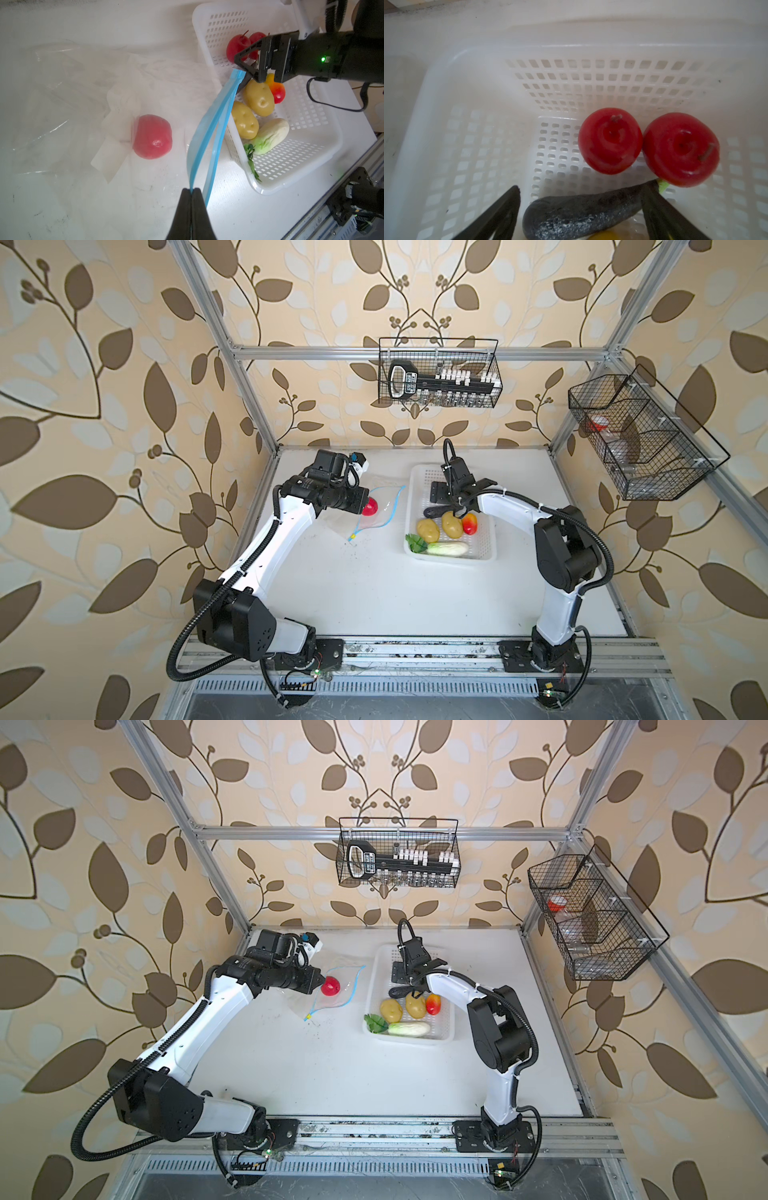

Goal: Place the food in the zip-top bag and seal the zipper
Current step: 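Lower the right gripper into the basket around another red apple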

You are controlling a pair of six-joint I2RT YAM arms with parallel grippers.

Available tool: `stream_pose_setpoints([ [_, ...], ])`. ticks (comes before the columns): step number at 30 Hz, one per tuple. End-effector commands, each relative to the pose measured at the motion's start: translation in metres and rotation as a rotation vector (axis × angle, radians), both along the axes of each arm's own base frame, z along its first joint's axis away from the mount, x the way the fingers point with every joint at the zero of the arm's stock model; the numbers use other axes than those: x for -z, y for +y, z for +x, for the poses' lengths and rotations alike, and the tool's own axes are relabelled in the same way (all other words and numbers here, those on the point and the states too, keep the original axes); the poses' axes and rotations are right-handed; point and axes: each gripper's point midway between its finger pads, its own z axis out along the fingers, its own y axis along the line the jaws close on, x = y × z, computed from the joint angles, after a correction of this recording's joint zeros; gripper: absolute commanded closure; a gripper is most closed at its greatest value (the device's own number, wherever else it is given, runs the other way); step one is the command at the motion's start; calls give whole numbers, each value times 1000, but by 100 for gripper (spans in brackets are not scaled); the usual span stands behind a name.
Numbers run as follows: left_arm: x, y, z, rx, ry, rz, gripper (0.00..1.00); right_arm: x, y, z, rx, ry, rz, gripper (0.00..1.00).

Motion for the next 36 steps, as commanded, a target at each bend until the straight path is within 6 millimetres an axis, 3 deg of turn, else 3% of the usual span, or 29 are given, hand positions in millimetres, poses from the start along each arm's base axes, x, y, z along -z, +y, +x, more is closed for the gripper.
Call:
stream_pose_setpoints([
  [1, -7, 2, 5, -9, -62, -1, 100, 1, -9, 8, 42, -6, -45, 10],
  [7, -11, 16, 13, -72, -83, 22, 100, 10, -9, 18, 42, -1, -55, 14],
  [13, 3, 27, 16, -121, -82, 71, 100, 16, -10, 28, 57, -2, -77, 14],
  [23, 6, 24, 14, -141, -10, -62, 100, 25, -8, 40, 45, 4, -91, 19],
  [36, 11, 33, 18, -175, -10, -63, 100, 40, -5, 47, 32, 49, -83, 19],
])
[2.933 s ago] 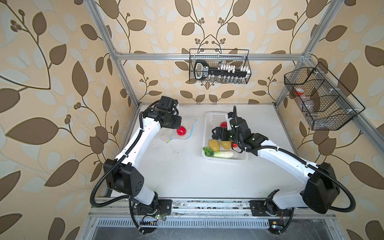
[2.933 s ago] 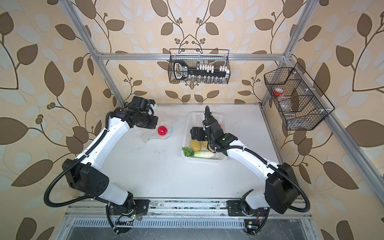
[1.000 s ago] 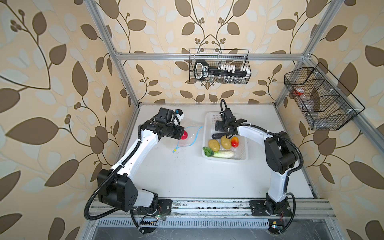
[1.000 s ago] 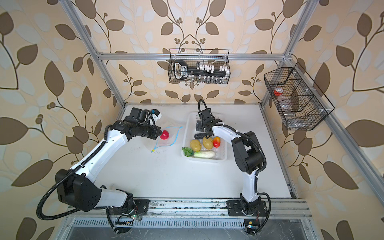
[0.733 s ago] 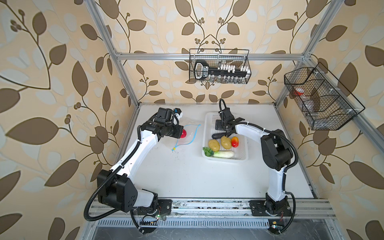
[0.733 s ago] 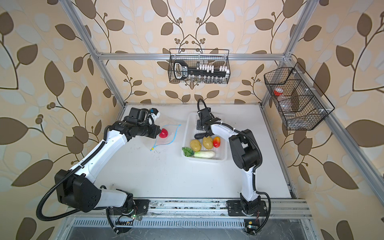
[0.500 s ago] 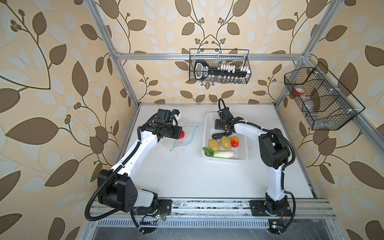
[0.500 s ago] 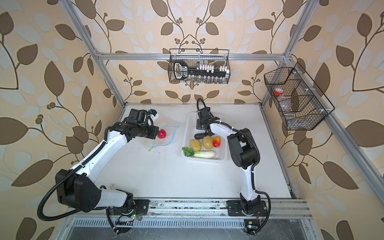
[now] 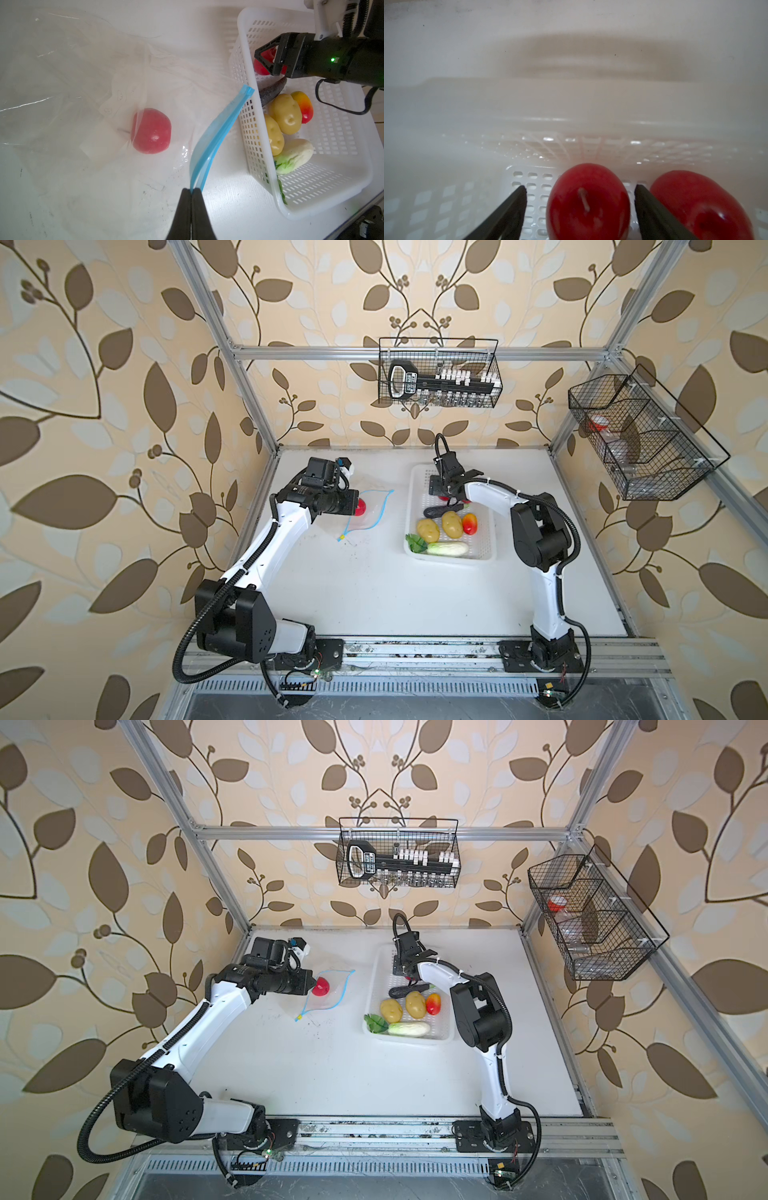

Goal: Place the food in the zip-top bag and seal the zipper
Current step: 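Lower the right gripper into the basket around another red apple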

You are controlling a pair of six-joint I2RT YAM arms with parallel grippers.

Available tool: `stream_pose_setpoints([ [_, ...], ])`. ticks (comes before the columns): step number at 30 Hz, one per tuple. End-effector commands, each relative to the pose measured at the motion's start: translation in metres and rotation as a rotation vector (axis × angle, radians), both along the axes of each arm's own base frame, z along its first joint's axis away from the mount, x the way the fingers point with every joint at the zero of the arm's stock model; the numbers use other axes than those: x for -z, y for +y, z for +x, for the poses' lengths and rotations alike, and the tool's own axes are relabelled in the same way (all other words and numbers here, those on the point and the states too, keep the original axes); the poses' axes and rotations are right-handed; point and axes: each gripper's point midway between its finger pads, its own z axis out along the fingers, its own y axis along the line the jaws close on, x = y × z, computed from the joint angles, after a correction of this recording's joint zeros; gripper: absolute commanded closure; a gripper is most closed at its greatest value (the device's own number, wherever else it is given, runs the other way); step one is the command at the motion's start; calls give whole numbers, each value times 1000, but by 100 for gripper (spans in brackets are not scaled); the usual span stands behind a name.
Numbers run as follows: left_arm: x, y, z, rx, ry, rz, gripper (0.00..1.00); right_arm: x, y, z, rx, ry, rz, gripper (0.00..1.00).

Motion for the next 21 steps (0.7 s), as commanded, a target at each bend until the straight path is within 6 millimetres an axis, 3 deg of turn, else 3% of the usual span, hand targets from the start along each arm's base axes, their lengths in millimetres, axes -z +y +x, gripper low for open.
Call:
stream_pose_setpoints([
  [1, -9, -1, 1, -4, -28, -40, 100, 14, 2, -1, -16, 40, -3, 19],
  [12, -4, -1, 1, -9, -15, -61, 100, 23, 11, -1, -25, 40, 31, 20],
  [18, 0, -1, 1, -22, 4, -86, 100, 25, 17, 1, -41, 36, 50, 31],
  [21, 1, 1, 1, -30, 3, -84, 100, 25, 18, 0, -43, 31, 57, 42],
])
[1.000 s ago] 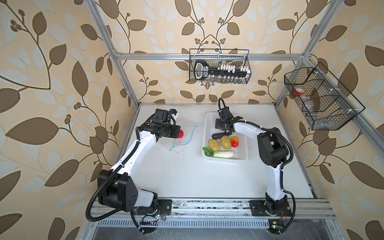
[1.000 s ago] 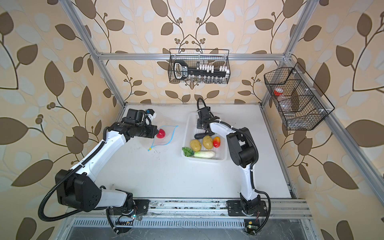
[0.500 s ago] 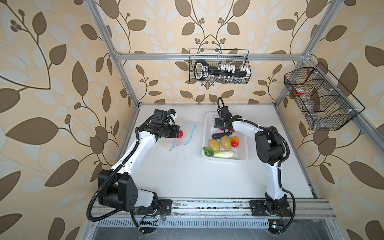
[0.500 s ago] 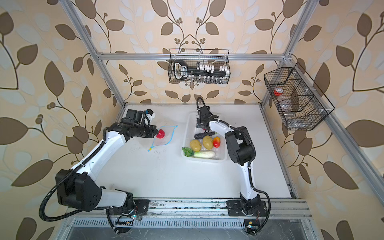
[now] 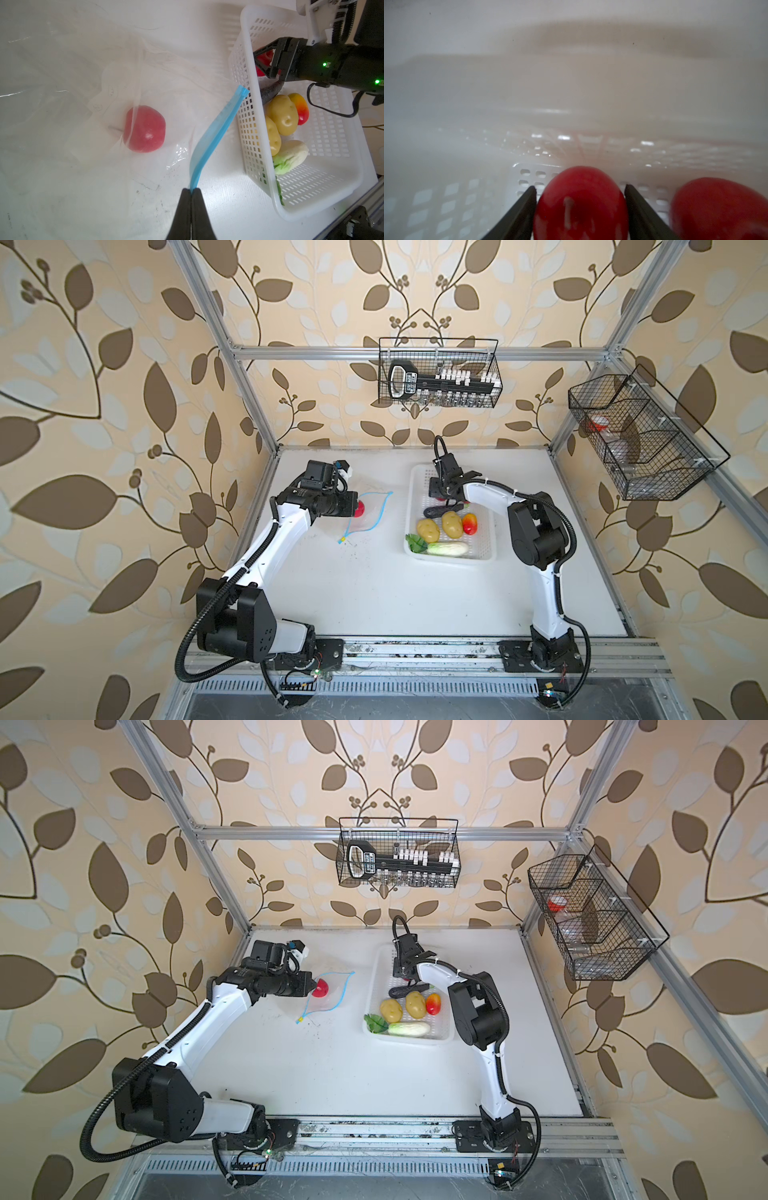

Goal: Place the food in the zip-top bag and seal the zipper
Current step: 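Lower the right gripper into the basket around another red apple, then close the right gripper on the red apple and lift it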

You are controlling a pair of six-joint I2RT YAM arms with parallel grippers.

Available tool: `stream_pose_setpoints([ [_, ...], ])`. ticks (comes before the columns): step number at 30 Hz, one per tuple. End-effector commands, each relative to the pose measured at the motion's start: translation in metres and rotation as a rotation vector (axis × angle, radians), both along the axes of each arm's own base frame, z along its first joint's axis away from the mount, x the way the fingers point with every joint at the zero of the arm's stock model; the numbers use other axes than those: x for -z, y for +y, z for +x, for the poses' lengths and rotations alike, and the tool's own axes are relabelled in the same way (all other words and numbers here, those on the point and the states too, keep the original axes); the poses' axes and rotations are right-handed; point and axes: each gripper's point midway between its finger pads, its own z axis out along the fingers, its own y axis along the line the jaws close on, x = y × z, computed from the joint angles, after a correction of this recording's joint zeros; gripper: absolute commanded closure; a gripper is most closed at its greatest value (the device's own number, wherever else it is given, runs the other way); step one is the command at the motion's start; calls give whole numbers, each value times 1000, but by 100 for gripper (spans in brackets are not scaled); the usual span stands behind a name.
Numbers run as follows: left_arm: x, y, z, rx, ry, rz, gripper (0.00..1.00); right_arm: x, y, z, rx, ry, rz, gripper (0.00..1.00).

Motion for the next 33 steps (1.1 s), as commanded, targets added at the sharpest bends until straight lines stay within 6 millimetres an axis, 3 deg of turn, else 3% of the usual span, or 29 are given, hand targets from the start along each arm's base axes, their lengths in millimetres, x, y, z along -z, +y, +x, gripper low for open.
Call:
stream_pose_setpoints([
  [1, -8, 2, 2, -14, -22, -34, 100, 14, 5, -2, -9, 12, 11, 43],
  [8, -8, 8, 3, -33, -19, -54, 100, 1, 7, -8, -20, -7, 34, 49],
  [15, -6, 30, 6, -117, 32, -144, 100, -42, 15, -23, -14, -103, 133, 49],
  [24, -16, 30, 4, -118, 12, -149, 100, -80, 21, -46, -30, -177, 229, 51],
  [33, -35, 27, 9, -82, 21, -142, 100, -98, 14, -79, -38, -202, 299, 54],
])
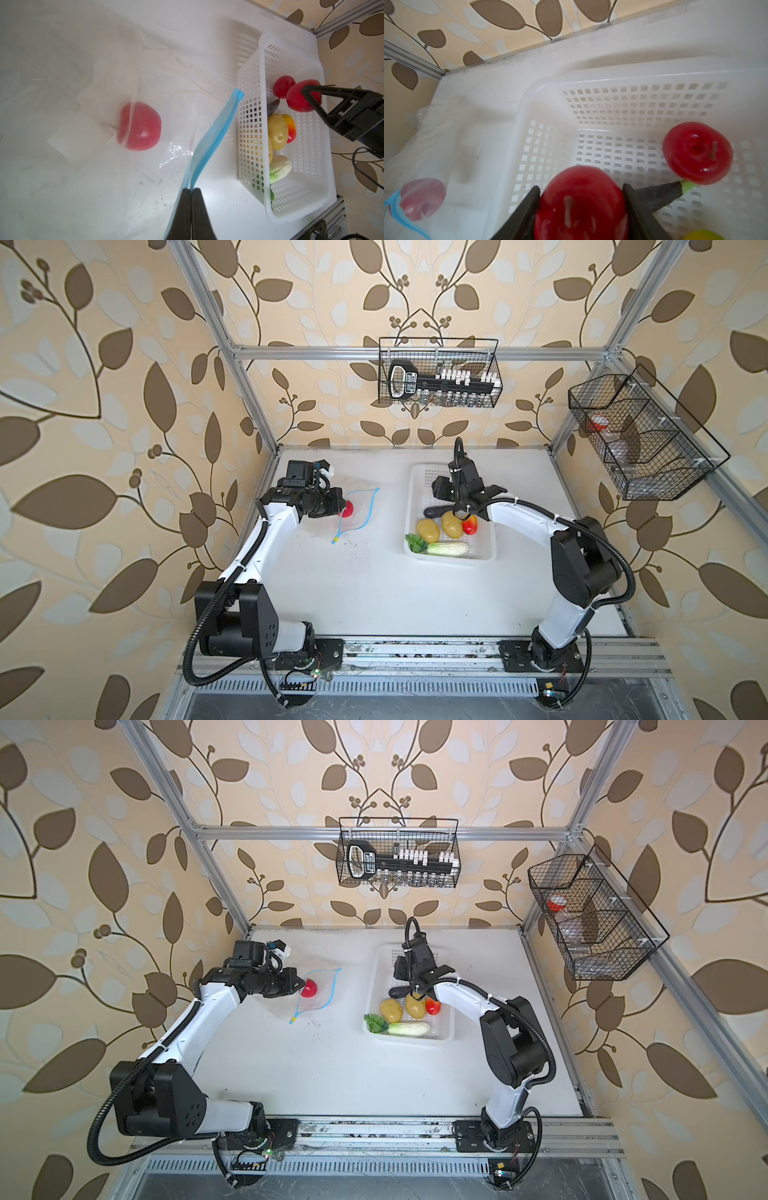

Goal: Place the food in the zip-top bag and seal the zipper
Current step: 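Close the right gripper on the red apple and lift it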

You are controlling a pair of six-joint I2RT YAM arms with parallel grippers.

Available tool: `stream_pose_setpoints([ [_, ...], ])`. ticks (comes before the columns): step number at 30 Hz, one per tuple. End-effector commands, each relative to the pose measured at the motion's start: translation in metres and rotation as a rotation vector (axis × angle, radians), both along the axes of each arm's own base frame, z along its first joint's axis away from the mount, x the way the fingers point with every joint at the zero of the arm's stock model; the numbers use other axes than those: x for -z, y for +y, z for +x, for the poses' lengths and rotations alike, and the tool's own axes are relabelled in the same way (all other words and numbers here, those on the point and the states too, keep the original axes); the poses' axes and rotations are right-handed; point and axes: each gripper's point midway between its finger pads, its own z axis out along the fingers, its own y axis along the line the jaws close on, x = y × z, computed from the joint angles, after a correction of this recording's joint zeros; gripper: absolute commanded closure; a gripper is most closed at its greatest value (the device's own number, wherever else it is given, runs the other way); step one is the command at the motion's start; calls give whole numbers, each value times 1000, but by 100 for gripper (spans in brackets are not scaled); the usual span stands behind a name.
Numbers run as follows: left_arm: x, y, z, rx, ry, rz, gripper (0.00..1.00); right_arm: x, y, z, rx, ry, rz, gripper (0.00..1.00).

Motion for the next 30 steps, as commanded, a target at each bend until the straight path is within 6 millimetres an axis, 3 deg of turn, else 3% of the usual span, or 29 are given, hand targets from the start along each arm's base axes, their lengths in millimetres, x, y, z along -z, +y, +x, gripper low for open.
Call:
stream_pose_setpoints([
  [1, -29, -6, 5, 48, -49, -11, 100, -14, 3, -13, -6, -28, 60, 53],
  [7, -41, -11, 10, 69, -35, -28, 100, -25, -1, -33, -6, -46, 135, 53],
  [9, -33, -12, 14, 70, -8, -35, 100, -26, 0, -38, -14, -50, 164, 53],
  [23, -50, -17, 11, 53, -61, -96, 100, -25, 1, -58, -25, -27, 240, 54],
  [30, -52, -22, 6, 86, -58, -115, 100, -47, 10, -66, -46, -57, 292, 54],
])
